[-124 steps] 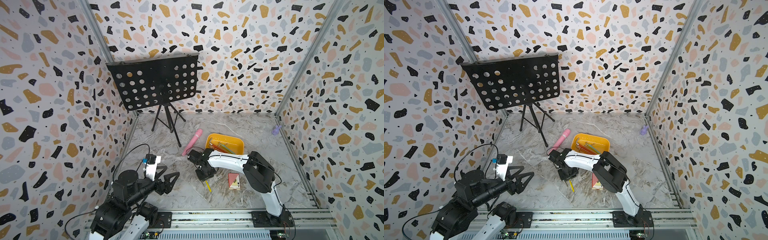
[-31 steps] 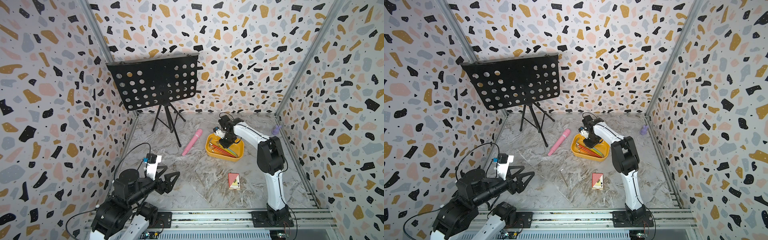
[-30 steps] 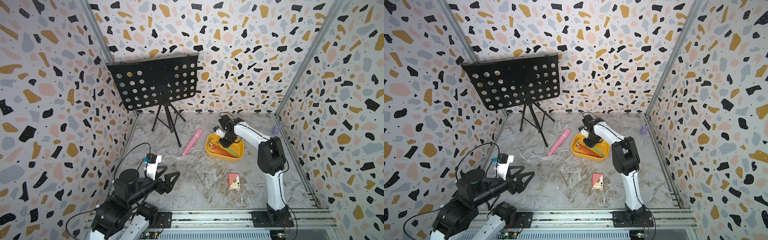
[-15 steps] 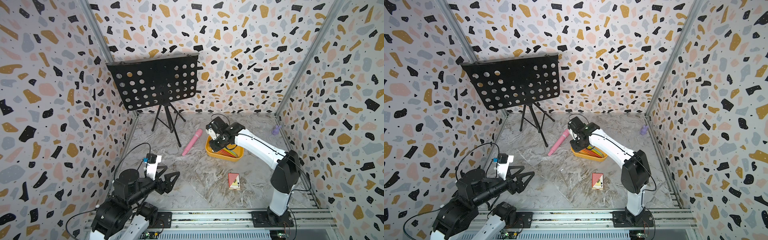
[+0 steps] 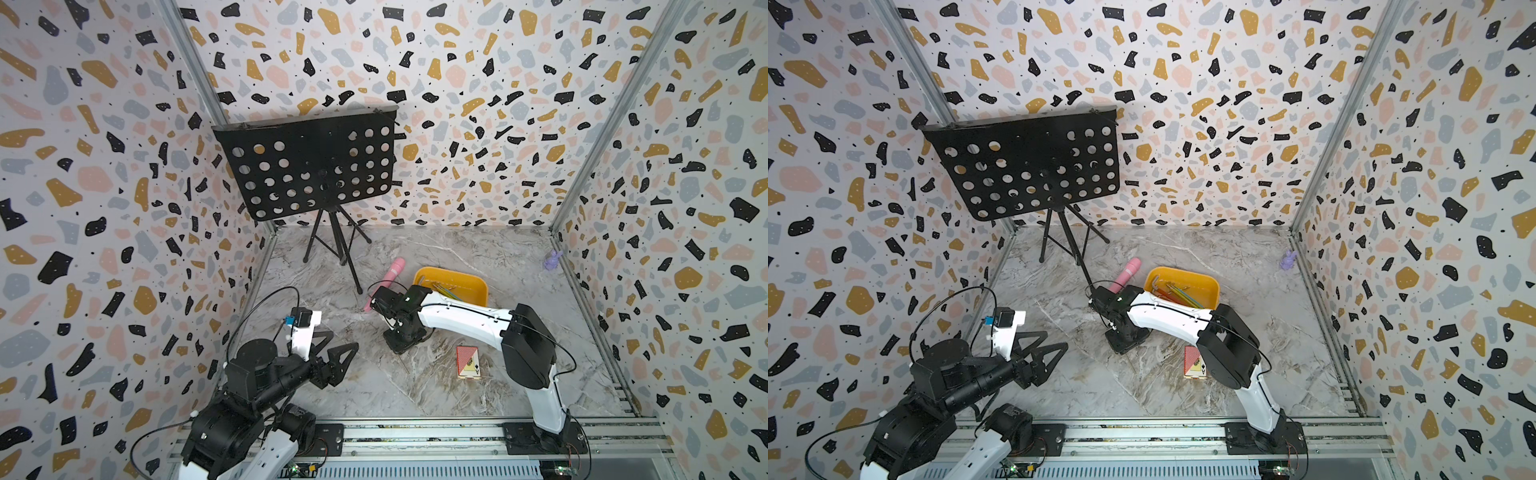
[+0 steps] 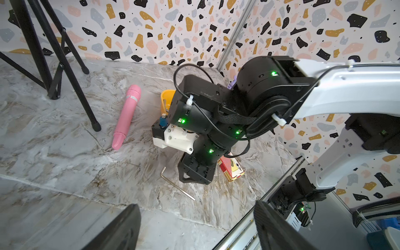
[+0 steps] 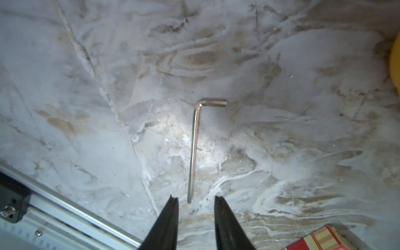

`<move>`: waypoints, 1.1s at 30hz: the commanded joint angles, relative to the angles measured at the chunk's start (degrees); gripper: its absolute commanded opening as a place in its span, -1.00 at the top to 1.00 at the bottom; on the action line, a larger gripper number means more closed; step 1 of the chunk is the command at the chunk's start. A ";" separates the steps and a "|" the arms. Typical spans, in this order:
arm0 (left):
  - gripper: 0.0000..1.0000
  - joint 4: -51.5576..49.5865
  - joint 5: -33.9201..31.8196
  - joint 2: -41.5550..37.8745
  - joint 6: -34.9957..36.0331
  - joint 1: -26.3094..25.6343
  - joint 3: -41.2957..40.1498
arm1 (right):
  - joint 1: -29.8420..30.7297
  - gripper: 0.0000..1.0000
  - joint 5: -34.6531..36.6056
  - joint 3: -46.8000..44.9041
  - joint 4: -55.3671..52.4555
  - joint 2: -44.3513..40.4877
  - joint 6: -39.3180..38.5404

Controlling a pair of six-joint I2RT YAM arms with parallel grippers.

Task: Put the hex key on the desktop into the storage box
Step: Pick up the Allen key from the center of the board.

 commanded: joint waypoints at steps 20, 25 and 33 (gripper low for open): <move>-0.72 2.20 0.12 -0.40 -0.22 0.33 -0.63 | 0.90 0.25 -0.76 6.11 -1.93 7.64 4.07; -0.72 2.22 0.08 -0.39 -0.22 0.35 -0.68 | 1.23 0.24 0.06 6.88 -2.34 9.12 4.20; -0.72 2.24 0.11 -0.48 -0.22 0.35 -0.67 | 1.20 0.24 2.96 7.38 -3.32 11.72 5.16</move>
